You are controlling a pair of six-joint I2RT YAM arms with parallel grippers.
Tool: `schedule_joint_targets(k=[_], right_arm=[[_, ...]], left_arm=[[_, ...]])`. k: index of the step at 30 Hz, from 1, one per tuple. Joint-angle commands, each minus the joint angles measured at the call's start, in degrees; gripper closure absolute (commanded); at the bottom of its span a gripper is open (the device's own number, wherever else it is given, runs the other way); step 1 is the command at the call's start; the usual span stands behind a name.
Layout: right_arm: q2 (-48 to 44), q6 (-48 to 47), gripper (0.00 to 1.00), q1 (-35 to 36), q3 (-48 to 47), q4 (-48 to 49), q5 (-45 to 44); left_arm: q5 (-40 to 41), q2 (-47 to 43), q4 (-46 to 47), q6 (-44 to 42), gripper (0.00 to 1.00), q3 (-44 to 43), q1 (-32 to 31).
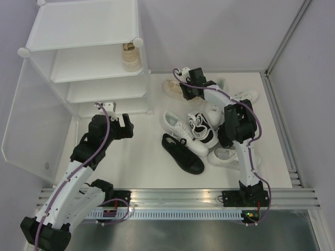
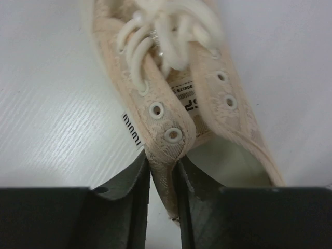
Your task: Place and organize the shoes in the shoe cabinet
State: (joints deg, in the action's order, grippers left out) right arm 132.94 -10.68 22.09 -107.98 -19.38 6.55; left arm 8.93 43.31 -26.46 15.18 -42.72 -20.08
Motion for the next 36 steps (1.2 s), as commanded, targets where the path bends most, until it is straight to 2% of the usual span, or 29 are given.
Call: schedule_joint_targets(k=[1, 4, 5, 10, 14, 20, 25, 29, 36], right_arm=[[0.21, 0.04, 0.75, 1.29, -0.91, -3.21, 4.53], [0.21, 1.09, 0.97, 1.99, -2.49, -3.12, 4.18], [-0.05, 1.71, 0.99, 2.00, -3.19, -2.95, 3.65], [-4.44, 7.23, 0.99, 1.99, -3.20, 0.55, -0.56], [-11.72, 12.24, 0.99, 2.08, -1.62, 3.29, -6.01], [-20.95, 17.17, 0.99, 4.36, 0.40, -0.48, -16.02], [-27.29, 24.02, 1.00, 9.37, 4.00, -7.24, -22.80], [-33.79, 31.41, 0.99, 14.64, 11.63, -9.80, -29.81], [-40.13, 44.94, 1.00, 29.12, 23.25, -9.19, -36.41]], left_arm=[[0.65, 0.11, 1.85, -2.26, 0.00, 0.09, -0.14], [0.74, 0.20, 1.85, -2.26, 0.00, 0.18, -0.23], [0.83, 0.11, 1.85, -2.26, 0.00, 0.18, -0.14], [1.00, -0.16, 1.85, -2.26, 0.00, 0.27, -0.23], [1.00, -0.24, 1.85, -2.17, 0.00, 0.18, -0.14], [1.35, -0.16, 1.67, -2.17, 0.00, 0.01, -0.14], [1.53, -0.42, 1.50, -1.82, 0.00, 0.00, -0.14], [2.67, -0.51, 0.97, -1.64, 0.00, -0.17, -0.14], [6.53, -1.65, -0.08, -0.59, 0.00, -0.17, -0.05]])
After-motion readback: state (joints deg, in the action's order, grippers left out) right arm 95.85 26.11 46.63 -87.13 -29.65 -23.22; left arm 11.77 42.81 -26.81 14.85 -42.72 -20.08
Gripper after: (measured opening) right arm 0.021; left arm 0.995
